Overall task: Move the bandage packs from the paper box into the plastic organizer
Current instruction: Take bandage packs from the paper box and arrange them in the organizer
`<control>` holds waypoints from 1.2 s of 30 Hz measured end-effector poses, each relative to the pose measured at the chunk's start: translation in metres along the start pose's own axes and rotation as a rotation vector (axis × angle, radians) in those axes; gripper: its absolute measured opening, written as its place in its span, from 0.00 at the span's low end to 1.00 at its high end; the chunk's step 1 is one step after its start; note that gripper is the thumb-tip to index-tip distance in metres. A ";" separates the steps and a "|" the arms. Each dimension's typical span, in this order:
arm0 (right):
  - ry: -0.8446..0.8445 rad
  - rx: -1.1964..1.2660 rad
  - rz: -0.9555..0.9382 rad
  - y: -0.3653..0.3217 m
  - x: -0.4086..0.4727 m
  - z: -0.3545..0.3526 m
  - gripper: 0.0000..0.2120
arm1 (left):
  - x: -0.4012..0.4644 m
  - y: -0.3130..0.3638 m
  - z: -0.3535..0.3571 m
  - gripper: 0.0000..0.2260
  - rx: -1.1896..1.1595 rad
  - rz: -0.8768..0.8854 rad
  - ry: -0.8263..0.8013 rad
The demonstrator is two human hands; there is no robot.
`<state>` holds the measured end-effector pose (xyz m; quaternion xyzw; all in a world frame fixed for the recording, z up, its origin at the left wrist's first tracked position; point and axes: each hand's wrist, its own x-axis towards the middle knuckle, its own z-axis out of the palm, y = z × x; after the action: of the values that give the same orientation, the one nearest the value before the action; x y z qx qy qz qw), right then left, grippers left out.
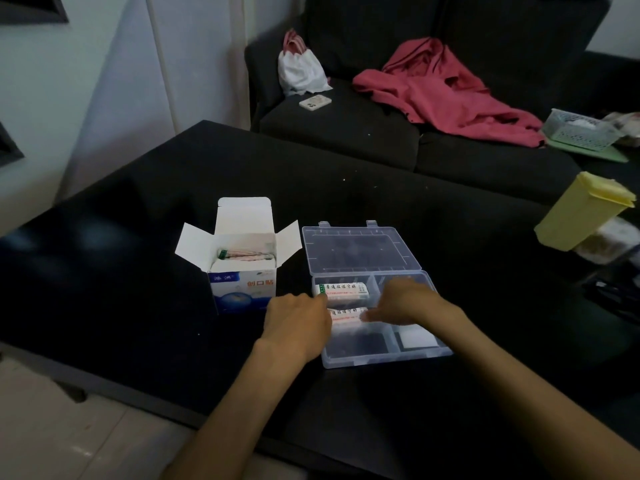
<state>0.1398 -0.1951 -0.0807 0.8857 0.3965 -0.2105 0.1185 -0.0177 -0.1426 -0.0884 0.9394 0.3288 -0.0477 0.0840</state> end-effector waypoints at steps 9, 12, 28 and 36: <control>0.127 0.132 0.024 0.014 0.000 0.000 0.16 | -0.001 -0.002 -0.003 0.13 -0.066 0.012 0.014; 0.152 0.251 -0.002 0.018 -0.001 0.006 0.11 | 0.002 -0.004 -0.004 0.12 -0.067 0.025 0.036; 0.177 0.451 -0.138 0.018 -0.007 0.013 0.04 | 0.008 -0.008 0.005 0.10 -0.157 0.031 0.122; 0.145 0.042 -0.202 -0.005 -0.007 -0.001 0.14 | 0.013 -0.010 0.009 0.11 -0.199 0.016 0.095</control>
<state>0.1321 -0.1961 -0.0768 0.8564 0.4868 -0.1649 0.0493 -0.0139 -0.1283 -0.1009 0.9302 0.3281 0.0303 0.1614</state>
